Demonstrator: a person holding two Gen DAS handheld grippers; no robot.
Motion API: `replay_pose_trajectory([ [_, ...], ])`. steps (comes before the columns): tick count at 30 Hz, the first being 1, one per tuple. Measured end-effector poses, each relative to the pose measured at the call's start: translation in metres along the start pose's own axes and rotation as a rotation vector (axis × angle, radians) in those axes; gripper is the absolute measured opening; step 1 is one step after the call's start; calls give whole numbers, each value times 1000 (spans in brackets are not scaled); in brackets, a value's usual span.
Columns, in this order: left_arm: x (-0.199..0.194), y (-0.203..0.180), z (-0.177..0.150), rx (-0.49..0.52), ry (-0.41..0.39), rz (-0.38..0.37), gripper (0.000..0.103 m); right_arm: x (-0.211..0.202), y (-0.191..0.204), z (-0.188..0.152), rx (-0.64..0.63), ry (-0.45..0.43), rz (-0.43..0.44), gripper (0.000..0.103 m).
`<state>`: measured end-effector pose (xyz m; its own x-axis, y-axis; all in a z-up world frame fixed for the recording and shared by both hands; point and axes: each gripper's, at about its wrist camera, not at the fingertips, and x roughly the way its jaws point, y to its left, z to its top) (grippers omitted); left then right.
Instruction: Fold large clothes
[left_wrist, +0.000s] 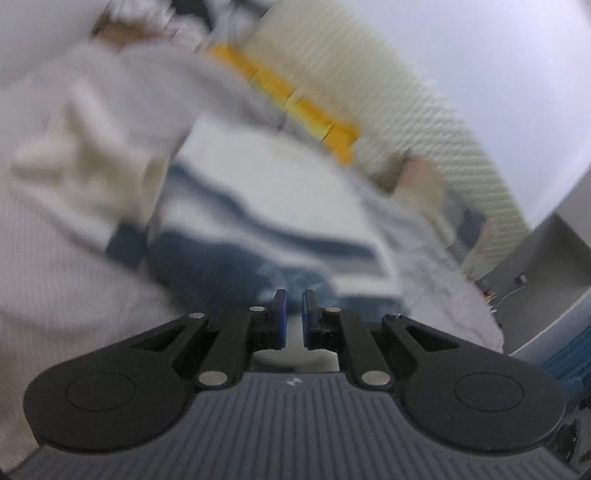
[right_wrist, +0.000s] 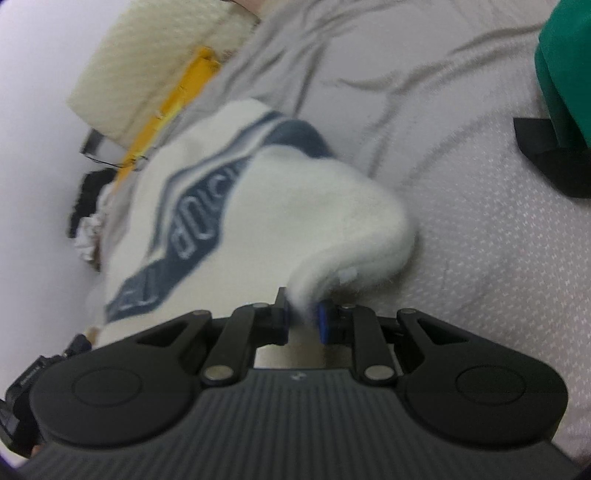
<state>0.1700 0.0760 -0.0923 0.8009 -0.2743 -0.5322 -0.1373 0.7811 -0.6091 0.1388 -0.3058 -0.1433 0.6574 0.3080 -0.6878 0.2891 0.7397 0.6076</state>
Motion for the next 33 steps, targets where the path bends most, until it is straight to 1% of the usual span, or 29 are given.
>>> replay_pose_trajectory([
  [2,16,5,-4,-12,40,37,9,10,0,2,-5,4,-27,19],
  [4,30,9,-5,3,62,98,9,23,-2,5,-8,15,-53,19],
  [6,48,18,-7,12,83,140,9,33,-5,7,-20,22,-71,20],
  [9,70,16,-12,59,124,197,9,43,-8,11,-29,20,-78,19],
  [12,80,13,-17,114,121,221,9,40,-7,9,-36,14,-76,20],
  [14,76,8,-18,154,107,230,9,37,-6,9,-27,12,-73,20],
  [16,70,2,-20,178,97,224,10,30,-7,7,-13,14,-70,22],
  [19,50,-9,-23,228,75,195,11,13,-6,1,4,3,-68,31],
  [20,40,-14,-25,254,67,187,13,5,-5,-2,6,-3,-63,40],
  [21,29,-22,-28,279,58,180,16,-2,-3,-4,3,-12,-62,51],
  [22,20,-27,-32,311,47,173,18,-11,-1,-8,-12,-25,-63,56],
  [23,11,-34,-36,345,39,166,22,-17,2,-10,-30,-36,-68,59],
  [25,-4,-47,-43,405,35,147,33,-35,12,-15,-91,-71,-81,59],
  [26,-9,-52,-48,436,45,126,44,-42,16,-17,-123,-87,-78,59],
  [27,-12,-58,-52,466,58,101,48,-46,22,-18,-154,-101,-72,59],
  [30,-14,-72,-70,542,109,47,50,-57,40,-26,-296,-111,-41,59],
  [32,-9,-76,-81,555,162,9,50,-55,54,-35,-423,-85,-37,59],
  [33,-6,-77,-84,551,177,1,50,-52,62,-42,-497,-66,-51,58],
])
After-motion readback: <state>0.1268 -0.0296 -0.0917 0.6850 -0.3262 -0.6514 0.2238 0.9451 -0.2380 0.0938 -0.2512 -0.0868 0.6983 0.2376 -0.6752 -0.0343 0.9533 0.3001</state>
